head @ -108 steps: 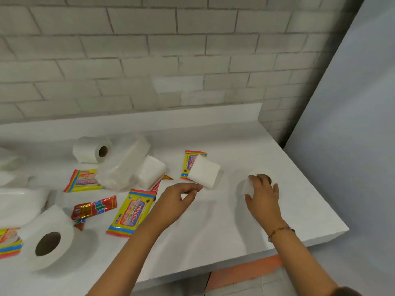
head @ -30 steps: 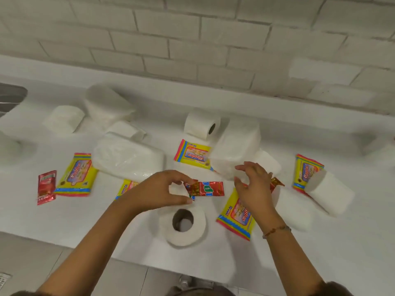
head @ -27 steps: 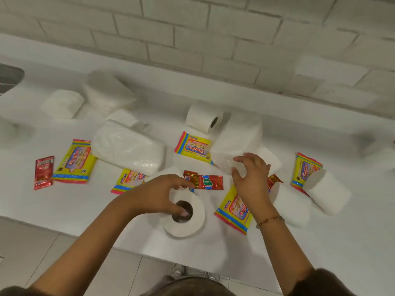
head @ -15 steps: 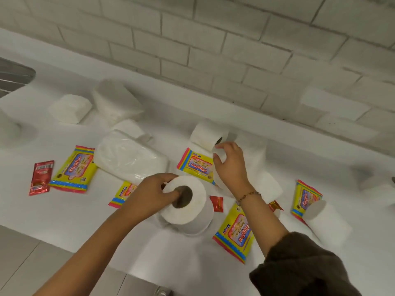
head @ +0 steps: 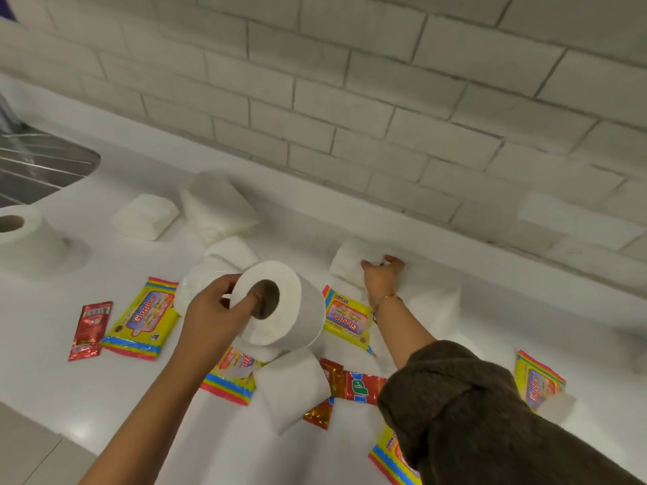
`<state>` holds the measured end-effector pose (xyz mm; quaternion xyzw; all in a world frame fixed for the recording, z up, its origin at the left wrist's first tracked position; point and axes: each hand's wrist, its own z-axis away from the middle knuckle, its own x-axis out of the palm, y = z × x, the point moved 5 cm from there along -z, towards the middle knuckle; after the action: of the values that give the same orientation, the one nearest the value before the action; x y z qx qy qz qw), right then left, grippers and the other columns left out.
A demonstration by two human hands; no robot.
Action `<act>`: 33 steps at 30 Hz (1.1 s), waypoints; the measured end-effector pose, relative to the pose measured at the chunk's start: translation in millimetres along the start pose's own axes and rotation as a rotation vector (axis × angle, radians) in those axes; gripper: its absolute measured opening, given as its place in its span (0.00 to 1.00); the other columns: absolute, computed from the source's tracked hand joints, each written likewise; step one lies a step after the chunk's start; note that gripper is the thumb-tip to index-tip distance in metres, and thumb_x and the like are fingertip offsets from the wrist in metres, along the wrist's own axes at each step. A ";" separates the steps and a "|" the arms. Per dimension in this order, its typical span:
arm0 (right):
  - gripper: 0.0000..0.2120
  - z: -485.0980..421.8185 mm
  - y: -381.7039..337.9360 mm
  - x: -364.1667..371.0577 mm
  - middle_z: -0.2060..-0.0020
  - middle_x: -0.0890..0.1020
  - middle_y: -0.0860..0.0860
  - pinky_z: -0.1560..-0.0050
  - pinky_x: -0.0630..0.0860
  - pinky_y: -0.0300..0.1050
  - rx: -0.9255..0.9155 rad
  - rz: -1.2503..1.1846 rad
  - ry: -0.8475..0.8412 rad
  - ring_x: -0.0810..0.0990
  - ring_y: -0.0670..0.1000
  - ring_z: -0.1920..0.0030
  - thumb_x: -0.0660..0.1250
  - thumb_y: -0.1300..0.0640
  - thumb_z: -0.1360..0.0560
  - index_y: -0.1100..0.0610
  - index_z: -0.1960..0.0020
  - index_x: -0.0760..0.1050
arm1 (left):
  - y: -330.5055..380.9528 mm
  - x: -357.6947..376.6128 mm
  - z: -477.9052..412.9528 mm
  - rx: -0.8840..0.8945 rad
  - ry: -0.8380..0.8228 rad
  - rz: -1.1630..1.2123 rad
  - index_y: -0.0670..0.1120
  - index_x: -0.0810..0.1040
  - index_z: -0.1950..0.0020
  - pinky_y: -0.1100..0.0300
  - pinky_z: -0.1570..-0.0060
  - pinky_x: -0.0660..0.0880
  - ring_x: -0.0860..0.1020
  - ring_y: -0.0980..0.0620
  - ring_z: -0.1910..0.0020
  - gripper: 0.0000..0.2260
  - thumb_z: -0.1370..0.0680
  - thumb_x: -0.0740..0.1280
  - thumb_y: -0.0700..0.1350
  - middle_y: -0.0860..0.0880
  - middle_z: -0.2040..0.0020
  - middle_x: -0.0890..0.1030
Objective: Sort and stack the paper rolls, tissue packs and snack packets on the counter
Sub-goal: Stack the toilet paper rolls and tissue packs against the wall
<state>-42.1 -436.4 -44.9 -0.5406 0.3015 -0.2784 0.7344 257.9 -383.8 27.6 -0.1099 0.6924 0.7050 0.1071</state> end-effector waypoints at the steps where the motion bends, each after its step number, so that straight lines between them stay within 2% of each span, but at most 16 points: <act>1: 0.21 1.6 -6.3 3.5 0.47 0.74 0.61 0.60 0.73 0.33 -0.065 -0.007 -0.049 0.74 0.55 0.52 0.68 0.70 0.31 0.57 0.45 0.63 | -1.7 -1.6 -1.8 0.001 0.005 0.005 0.48 0.78 0.48 0.63 0.64 0.70 0.77 0.51 0.58 0.09 0.27 0.67 0.41 0.50 0.55 0.80; 2: 0.21 5.8 -15.3 3.6 0.49 0.74 0.59 0.62 0.72 0.29 -0.154 0.009 -0.095 0.75 0.55 0.52 0.67 0.71 0.31 0.54 0.48 0.62 | -2.7 -2.3 -3.2 -0.001 0.007 0.016 0.47 0.78 0.47 0.62 0.65 0.70 0.77 0.51 0.59 0.09 0.27 0.68 0.42 0.49 0.55 0.80; 4: 0.22 20.5 -38.7 -8.1 0.50 0.74 0.56 0.59 0.72 0.27 -0.366 0.041 -0.125 0.77 0.54 0.50 0.65 0.73 0.31 0.49 0.51 0.62 | 0.3 -1.4 -11.4 0.015 -0.024 0.022 0.46 0.78 0.46 0.61 0.66 0.70 0.77 0.51 0.61 0.11 0.28 0.69 0.44 0.49 0.55 0.80; 7: 0.20 55.3 -68.7 -43.4 0.45 0.73 0.51 0.49 0.71 0.26 -0.638 0.138 -0.126 0.76 0.49 0.43 0.64 0.72 0.29 0.52 0.47 0.64 | 7.5 8.8 -23.4 0.039 -0.061 0.014 0.45 0.78 0.44 0.60 0.66 0.71 0.76 0.49 0.59 0.11 0.26 0.67 0.44 0.48 0.54 0.80; 8: 0.19 66.5 -76.7 -59.1 0.45 0.73 0.48 0.46 0.72 0.30 -0.711 0.195 -0.107 0.76 0.49 0.43 0.65 0.70 0.28 0.52 0.45 0.64 | 11.4 15.1 -25.7 0.043 -0.072 0.028 0.46 0.77 0.43 0.60 0.66 0.72 0.77 0.48 0.56 0.11 0.25 0.67 0.45 0.48 0.53 0.79; 11: 0.20 85.1 -85.2 -118.4 0.50 0.71 0.37 0.37 0.71 0.56 -0.828 0.377 0.034 0.75 0.56 0.42 0.65 0.67 0.27 0.47 0.44 0.65 | 27.5 51.9 -28.7 0.045 -0.140 0.092 0.47 0.77 0.45 0.57 0.63 0.76 0.77 0.47 0.51 0.10 0.25 0.66 0.44 0.49 0.51 0.78; 13: 0.20 87.5 -80.5 -154.3 0.47 0.71 0.37 0.35 0.68 0.62 -0.792 0.391 0.098 0.73 0.57 0.38 0.65 0.66 0.27 0.45 0.44 0.65 | 39.9 77.9 -27.8 0.054 -0.186 0.099 0.49 0.76 0.46 0.56 0.61 0.77 0.77 0.46 0.50 0.09 0.25 0.66 0.44 0.49 0.50 0.78; 17: 0.20 87.2 -55.9 -249.0 0.38 0.71 0.44 0.33 0.67 0.59 -0.671 0.377 0.275 0.69 0.55 0.33 0.65 0.65 0.26 0.46 0.42 0.66 | 77.0 158.4 -4.1 0.137 -0.344 0.075 0.52 0.75 0.48 0.55 0.60 0.76 0.77 0.48 0.51 0.08 0.26 0.67 0.45 0.52 0.52 0.79; 20: 0.19 87.4 -37.3 -309.6 0.36 0.72 0.52 0.35 0.70 0.59 -0.594 0.413 0.397 0.70 0.56 0.35 0.64 0.67 0.27 0.51 0.40 0.68 | 98.2 216.1 22.2 0.161 -0.447 0.092 0.51 0.76 0.47 0.62 0.70 0.76 0.76 0.53 0.55 0.09 0.26 0.67 0.45 0.59 0.55 0.77; 21: 0.20 86.4 -32.1 -331.2 0.35 0.72 0.52 0.35 0.70 0.58 -0.580 0.426 0.427 0.70 0.56 0.36 0.64 0.67 0.27 0.52 0.39 0.68 | 105.8 237.8 33.7 0.168 -0.489 0.099 0.51 0.76 0.46 0.66 0.74 0.75 0.76 0.56 0.56 0.10 0.26 0.68 0.44 0.58 0.53 0.76; 23: 0.20 83.7 -24.3 -372.4 0.35 0.71 0.51 0.34 0.69 0.56 -0.548 0.446 0.476 0.69 0.55 0.35 0.64 0.66 0.26 0.51 0.38 0.67 | 120.7 280.4 55.9 0.181 -0.558 0.112 0.53 0.75 0.42 0.69 0.77 0.73 0.75 0.56 0.55 0.13 0.26 0.67 0.45 0.53 0.50 0.76; 26: 0.20 78.8 -20.7 -420.5 0.33 0.70 0.50 0.32 0.67 0.52 -0.530 0.434 0.508 0.68 0.53 0.34 0.63 0.65 0.25 0.50 0.38 0.66 | 139.1 333.5 81.0 0.171 -0.597 0.137 0.57 0.72 0.37 0.67 0.76 0.74 0.74 0.52 0.50 0.17 0.25 0.66 0.46 0.53 0.45 0.74; 28: 0.19 72.0 -18.1 -455.6 0.33 0.70 0.49 0.32 0.67 0.51 -0.523 0.444 0.516 0.68 0.54 0.34 0.63 0.64 0.25 0.50 0.37 0.66 | 150.4 376.5 99.7 0.134 -0.626 0.166 0.55 0.72 0.35 0.68 0.77 0.74 0.73 0.52 0.47 0.18 0.24 0.65 0.43 0.54 0.44 0.74; 33: 0.20 47.6 -11.1 -535.9 0.31 0.67 0.46 0.31 0.66 0.53 -0.493 0.477 0.497 0.66 0.52 0.33 0.62 0.64 0.24 0.48 0.36 0.65 | 164.2 479.8 129.4 0.107 -0.671 0.088 0.50 0.74 0.36 0.64 0.75 0.73 0.75 0.49 0.52 0.17 0.24 0.65 0.42 0.49 0.45 0.76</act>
<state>-363.0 -15.7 52.8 -0.5317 0.6435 -0.1421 0.5320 -250.0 -258.0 40.7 0.1638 0.6588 0.6684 0.3040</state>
